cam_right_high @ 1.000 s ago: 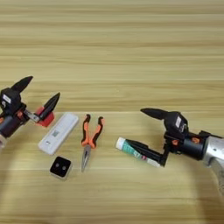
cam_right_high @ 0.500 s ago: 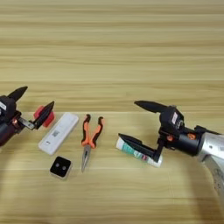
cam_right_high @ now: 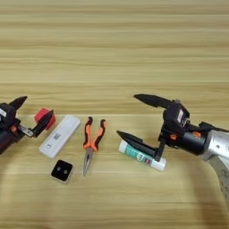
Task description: Move the objects on the table
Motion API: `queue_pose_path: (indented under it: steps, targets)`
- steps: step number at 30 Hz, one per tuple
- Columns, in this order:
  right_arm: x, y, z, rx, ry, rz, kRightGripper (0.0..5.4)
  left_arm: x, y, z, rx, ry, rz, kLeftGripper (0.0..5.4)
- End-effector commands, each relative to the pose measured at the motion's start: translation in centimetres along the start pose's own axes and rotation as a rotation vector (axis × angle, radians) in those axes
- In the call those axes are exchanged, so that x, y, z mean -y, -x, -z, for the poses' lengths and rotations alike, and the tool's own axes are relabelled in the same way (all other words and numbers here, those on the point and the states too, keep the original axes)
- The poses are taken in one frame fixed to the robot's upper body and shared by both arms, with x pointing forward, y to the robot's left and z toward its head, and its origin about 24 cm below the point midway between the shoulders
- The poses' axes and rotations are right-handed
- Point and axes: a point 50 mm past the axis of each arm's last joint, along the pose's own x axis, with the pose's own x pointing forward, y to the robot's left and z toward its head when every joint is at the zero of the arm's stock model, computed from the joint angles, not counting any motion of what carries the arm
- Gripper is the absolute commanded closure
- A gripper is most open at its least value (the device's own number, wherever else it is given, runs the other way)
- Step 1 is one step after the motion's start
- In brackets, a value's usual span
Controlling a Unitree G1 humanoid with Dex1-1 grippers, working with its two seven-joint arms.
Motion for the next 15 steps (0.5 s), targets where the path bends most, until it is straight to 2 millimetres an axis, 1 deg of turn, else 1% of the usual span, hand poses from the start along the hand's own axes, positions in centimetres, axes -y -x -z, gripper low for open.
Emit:
queue_pose_path:
  steps: [1, 15]
  targets:
    - [0.2, 0.0, -0.7, 0.001, 0.021, -0.005, 0.02, -0.3, 0.5, 0.9, -0.062, 0.004, 0.003, 0.0]
    - [0.0, -0.2, -0.7, -0.003, 0.023, -0.024, 0.02, -0.7, 0.3, 2.0, -0.128, -0.012, 0.003, 0.0]
